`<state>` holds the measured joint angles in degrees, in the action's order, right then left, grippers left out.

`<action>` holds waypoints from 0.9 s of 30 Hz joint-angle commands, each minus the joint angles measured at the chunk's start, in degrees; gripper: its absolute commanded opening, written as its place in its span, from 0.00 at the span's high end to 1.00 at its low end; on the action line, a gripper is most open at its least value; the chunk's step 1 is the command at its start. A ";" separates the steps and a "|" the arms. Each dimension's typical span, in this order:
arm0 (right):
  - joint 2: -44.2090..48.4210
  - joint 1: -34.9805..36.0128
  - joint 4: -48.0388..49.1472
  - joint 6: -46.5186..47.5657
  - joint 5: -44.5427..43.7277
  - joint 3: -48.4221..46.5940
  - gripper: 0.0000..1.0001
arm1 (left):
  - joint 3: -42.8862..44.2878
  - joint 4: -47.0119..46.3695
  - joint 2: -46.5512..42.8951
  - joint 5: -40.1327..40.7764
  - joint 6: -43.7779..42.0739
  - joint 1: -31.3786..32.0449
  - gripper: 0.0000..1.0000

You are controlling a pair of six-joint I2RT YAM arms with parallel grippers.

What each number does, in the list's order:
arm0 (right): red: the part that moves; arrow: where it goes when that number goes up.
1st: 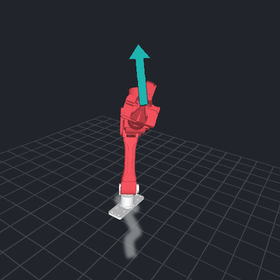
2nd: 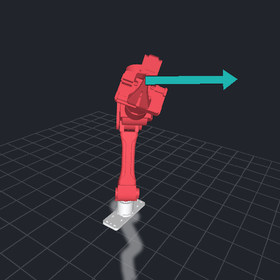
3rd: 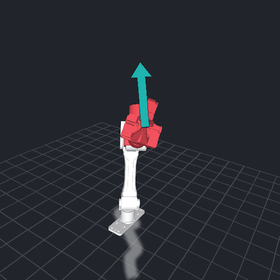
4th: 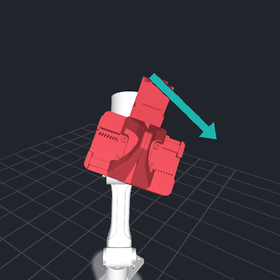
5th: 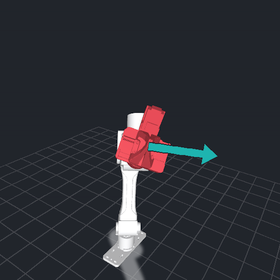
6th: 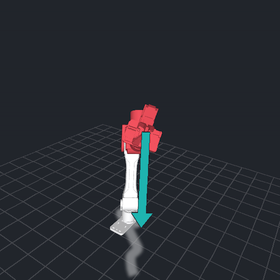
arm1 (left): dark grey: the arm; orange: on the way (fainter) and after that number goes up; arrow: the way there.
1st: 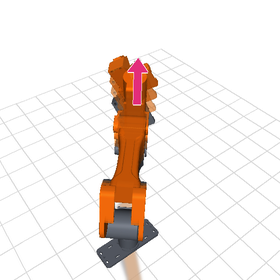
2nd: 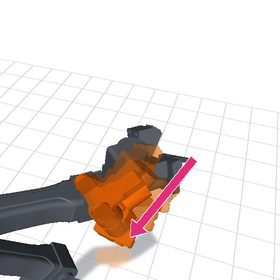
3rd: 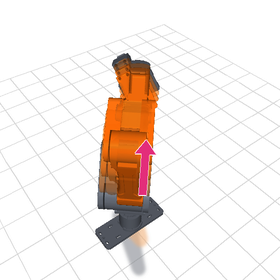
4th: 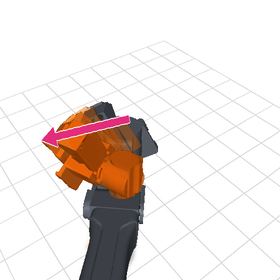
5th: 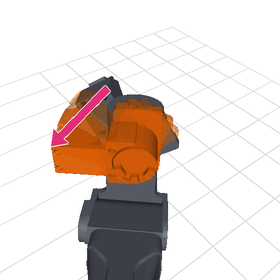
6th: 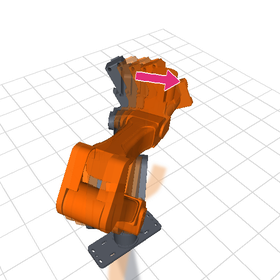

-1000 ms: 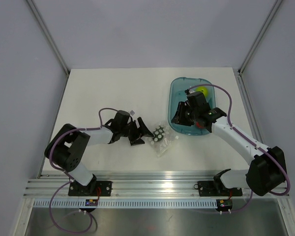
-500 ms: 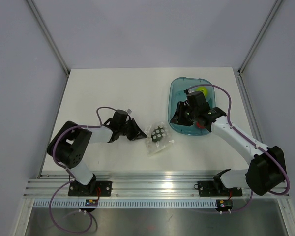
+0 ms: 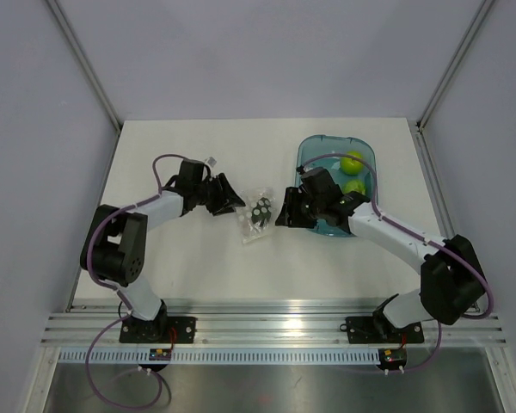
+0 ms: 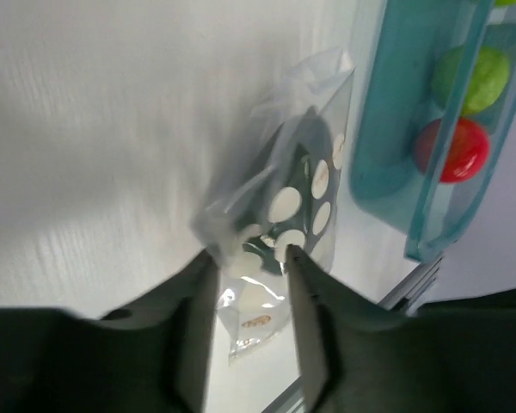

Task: Place the food in the zip-top bag and seal the zipper
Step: Pick up the zipper food storage bag at the center of the board.

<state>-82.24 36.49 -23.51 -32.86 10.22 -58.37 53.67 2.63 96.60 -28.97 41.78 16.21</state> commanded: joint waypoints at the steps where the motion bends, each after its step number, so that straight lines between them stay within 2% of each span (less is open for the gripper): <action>1: -1.43 0.07 8.90 -5.98 -0.02 0.45 0.48 | 3.19 6.67 1.49 -1.09 -3.98 -0.30 0.42; 3: -4.50 0.16 9.62 -6.34 0.50 -1.64 0.48 | 3.90 9.30 0.44 0.75 -4.77 -0.56 0.25; 4: -5.56 0.25 9.27 -5.90 0.77 -2.62 0.49 | 4.42 10.62 -1.13 1.63 -5.65 -0.74 0.23; 7: -7.59 0.34 8.13 -4.14 -0.02 -4.73 0.48 | 3.64 15.37 -7.44 5.23 -6.71 -1.26 0.22; 13: -7.15 0.42 4.88 -0.01 -3.71 -8.16 0.46 | -9.01 15.04 -19.59 8.41 -2.95 -1.26 0.26; 16: -7.32 0.42 3.91 1.39 -4.50 -9.22 0.45 | -17.09 5.57 -22.33 1.92 2.40 -1.00 0.25; 18: -7.41 0.42 3.38 2.01 -4.85 -9.48 0.44 | -20.43 -1.71 -20.40 -2.31 4.44 -0.04 0.25; 27: -4.25 0.34 1.97 1.84 -6.61 -7.38 0.42 | -22.03 -21.42 -6.70 -9.16 9.19 2.69 0.38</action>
<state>-90.08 36.49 -20.88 -32.05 5.58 -65.67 32.21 -5.37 87.59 -33.52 48.27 18.81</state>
